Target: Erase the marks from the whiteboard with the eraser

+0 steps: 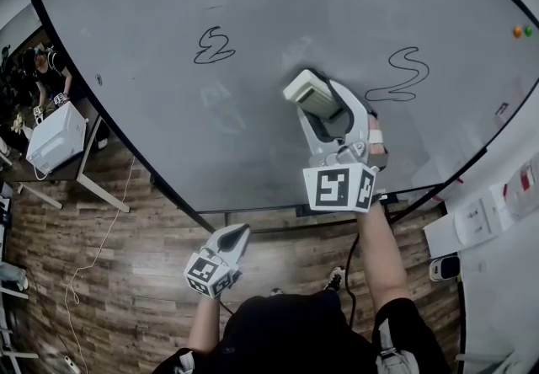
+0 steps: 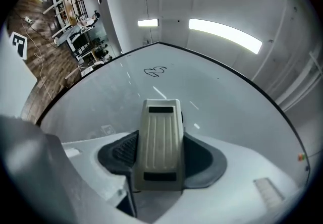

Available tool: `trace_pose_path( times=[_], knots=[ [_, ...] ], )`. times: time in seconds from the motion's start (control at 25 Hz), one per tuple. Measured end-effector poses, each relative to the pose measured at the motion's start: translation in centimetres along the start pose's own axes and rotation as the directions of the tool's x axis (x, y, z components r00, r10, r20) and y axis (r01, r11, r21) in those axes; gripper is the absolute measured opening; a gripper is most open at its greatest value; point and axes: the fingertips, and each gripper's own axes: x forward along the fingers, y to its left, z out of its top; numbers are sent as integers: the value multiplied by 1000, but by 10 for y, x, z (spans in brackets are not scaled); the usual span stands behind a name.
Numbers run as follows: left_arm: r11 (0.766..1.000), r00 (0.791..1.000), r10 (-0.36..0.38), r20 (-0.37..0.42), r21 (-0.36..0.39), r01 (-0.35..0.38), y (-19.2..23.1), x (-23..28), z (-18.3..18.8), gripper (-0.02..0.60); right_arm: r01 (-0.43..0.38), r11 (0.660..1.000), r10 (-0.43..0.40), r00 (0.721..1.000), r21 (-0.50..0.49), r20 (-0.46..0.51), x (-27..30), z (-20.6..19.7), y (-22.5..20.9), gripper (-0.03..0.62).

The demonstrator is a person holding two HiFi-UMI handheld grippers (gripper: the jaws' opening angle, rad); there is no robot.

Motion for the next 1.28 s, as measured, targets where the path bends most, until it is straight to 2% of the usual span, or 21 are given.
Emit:
trace_pose_path(
  times=[0.2,0.4,0.52,0.64,0.84,1.04,1.16,1.28],
  knots=[
    [1000,1000,4,-5,-6,-4,0,-1,-2,11,-66,994,66,998,-87,-3,5,2,56,253],
    [1000,1000,13,-8,-14,-13,2,-4,-4,11,-164,968,166,986,-189,-7,5,-2,121,253],
    [1000,1000,16,-3,-10,-16,6,-6,-6,11,-176,955,177,984,-238,-15,6,-4,135,253],
    [1000,1000,21,-4,-16,-21,8,-7,-7,11,-181,955,184,983,-235,-10,6,-3,133,253],
    [1000,1000,16,-1,-12,-16,7,-5,-4,11,-155,976,157,988,-156,4,4,-3,106,253],
    [1000,1000,3,-7,-8,-3,5,0,-4,11,-65,998,65,998,-12,-21,-7,-24,46,253],
    [1000,1000,-8,-14,-6,8,4,4,-4,11,5,997,-3,999,73,-33,-18,-50,8,253],
    [1000,999,-26,-20,1,26,0,9,-6,11,48,982,-45,999,183,-20,-28,-78,-15,253]
  ],
)
